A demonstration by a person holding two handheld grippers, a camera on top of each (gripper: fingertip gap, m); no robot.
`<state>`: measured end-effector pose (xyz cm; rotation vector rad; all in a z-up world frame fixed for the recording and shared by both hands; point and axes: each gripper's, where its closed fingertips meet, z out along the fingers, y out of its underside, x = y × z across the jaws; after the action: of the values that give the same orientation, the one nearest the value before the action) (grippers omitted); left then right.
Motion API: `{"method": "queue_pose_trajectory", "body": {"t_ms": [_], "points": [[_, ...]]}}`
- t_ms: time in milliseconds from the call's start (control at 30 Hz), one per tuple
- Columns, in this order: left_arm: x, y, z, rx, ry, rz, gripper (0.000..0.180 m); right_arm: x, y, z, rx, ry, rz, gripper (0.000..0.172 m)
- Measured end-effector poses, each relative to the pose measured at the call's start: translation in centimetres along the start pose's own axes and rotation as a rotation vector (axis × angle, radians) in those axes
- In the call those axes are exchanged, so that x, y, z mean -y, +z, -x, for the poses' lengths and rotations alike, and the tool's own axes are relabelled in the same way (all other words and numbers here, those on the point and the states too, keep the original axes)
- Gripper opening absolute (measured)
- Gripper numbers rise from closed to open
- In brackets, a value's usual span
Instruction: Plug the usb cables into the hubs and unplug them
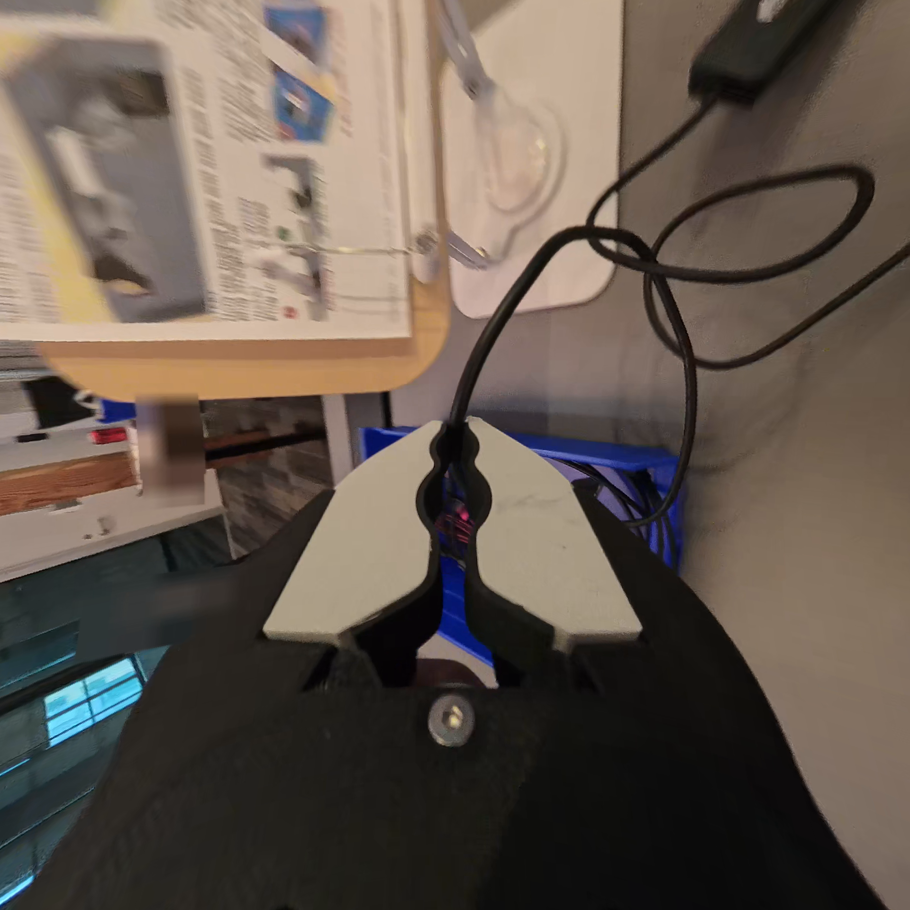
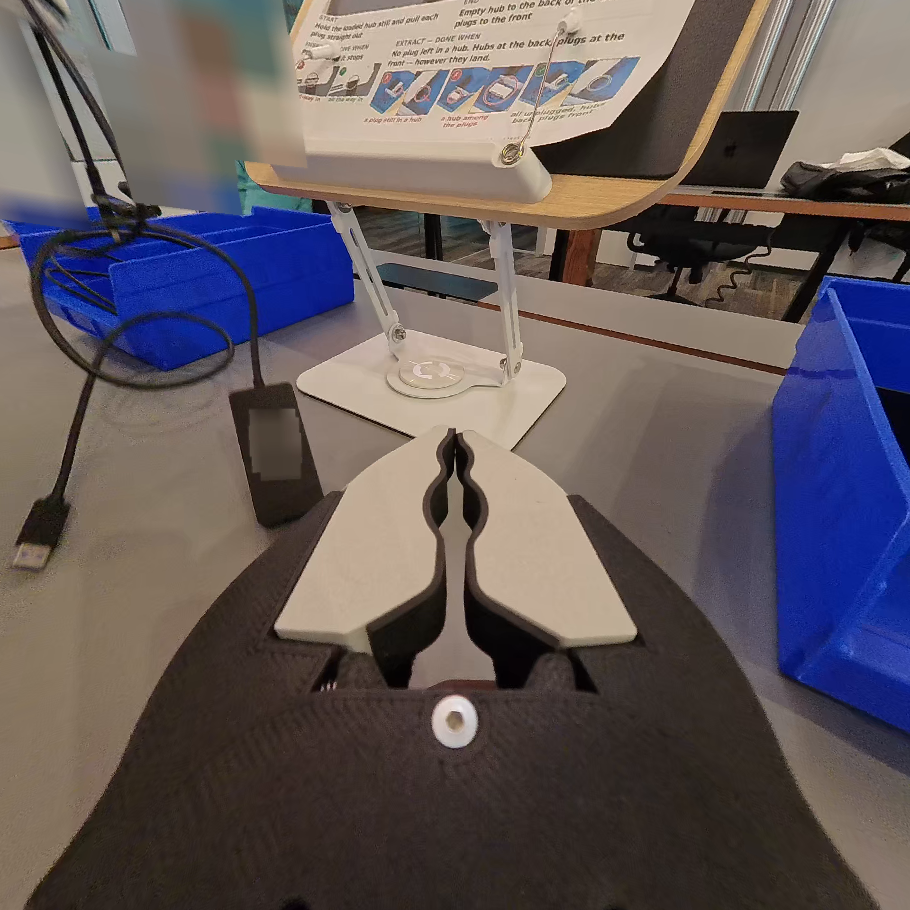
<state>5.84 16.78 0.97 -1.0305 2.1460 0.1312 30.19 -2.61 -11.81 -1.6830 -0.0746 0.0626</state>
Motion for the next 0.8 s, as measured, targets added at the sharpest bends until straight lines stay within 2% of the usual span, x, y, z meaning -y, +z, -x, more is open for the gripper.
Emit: {"method": "queue_pose_trajectory", "body": {"t_ms": [133, 200, 300, 467, 600, 800], "points": [[2.5, -3.8, 2.3, 0.137, 0.053, -0.03, 0.004, 0.0, 0.0, 0.0, 0.0, 0.003, -0.003, 0.0], [4.3, -4.5, 2.0, 0.13, 0.075, -0.045, 0.004, 0.0, 0.0, 0.0, -0.001, 0.001, -0.002, 0.0], [6.7, -3.9, 1.3, 0.134, 0.128, -0.024, 0.004, 0.0, 0.0, 0.0, -0.004, 0.0, -0.003, 0.0], [13.1, -2.5, -0.5, 0.114, 0.213, -0.093, 0.004, 0.0, -0.1, -0.2, -0.011, 0.003, -0.005, 0.0], [16.6, 1.1, -3.5, 0.044, 0.217, -0.137, 0.003, 0.1, -0.3, -0.6, -0.02, 0.018, -0.013, 0.0], [18.0, 8.9, -9.3, -0.019, 0.238, -0.118, 0.003, 0.2, -0.6, -1.2, -0.04, 0.034, -0.022, 0.0]]}}
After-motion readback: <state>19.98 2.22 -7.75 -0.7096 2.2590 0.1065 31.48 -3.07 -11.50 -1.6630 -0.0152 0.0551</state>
